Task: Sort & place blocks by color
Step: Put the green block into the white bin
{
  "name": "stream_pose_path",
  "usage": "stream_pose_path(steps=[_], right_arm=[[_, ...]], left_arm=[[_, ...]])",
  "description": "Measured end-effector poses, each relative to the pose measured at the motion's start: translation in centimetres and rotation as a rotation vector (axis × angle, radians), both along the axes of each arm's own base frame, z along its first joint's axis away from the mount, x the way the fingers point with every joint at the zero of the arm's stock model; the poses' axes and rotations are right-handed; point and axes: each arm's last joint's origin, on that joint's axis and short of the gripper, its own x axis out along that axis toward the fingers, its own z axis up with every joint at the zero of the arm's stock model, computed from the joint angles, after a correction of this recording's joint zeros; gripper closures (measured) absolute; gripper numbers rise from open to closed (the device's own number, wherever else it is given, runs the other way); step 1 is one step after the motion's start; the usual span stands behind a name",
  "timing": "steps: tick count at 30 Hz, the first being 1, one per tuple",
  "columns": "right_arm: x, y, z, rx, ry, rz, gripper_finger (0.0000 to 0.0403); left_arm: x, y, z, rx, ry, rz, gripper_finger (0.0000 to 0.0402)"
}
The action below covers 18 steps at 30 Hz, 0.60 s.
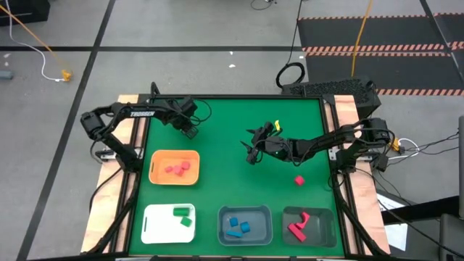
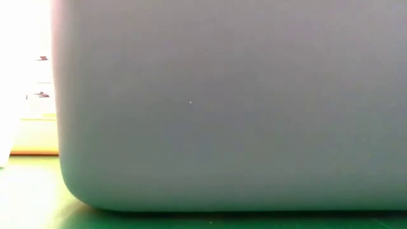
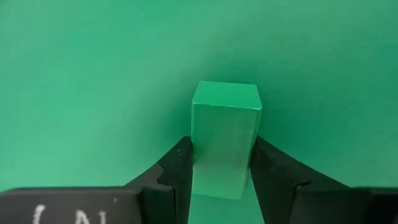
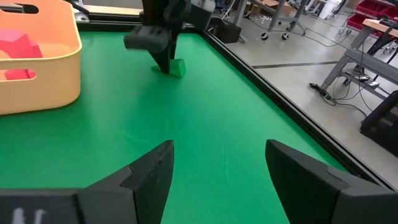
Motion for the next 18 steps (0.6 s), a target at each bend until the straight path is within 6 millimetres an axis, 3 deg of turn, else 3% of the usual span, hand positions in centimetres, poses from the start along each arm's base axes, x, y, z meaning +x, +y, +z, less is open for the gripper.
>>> stream_pose_path(steps=[4,9,18], right_arm=[[0.0,0.0,0.0,0.0,0.0,0.0,0.0158],[0.0,0.0,0.0,-0.001,-0.001,-0.002,0.0158],[0.1,0.0,0.2,-0.001,-0.019,-0.003,0.0158]], left_arm=[[0.5,-0.1,2.4,0.019,-0.125,-0.027,0.0272],[1.0,-1.6,4.5,0.018,-0.244,-0.084,0.0272],[3.4,-7.9,7.7,-0.074,-0.476,-0.268,0.0272]])
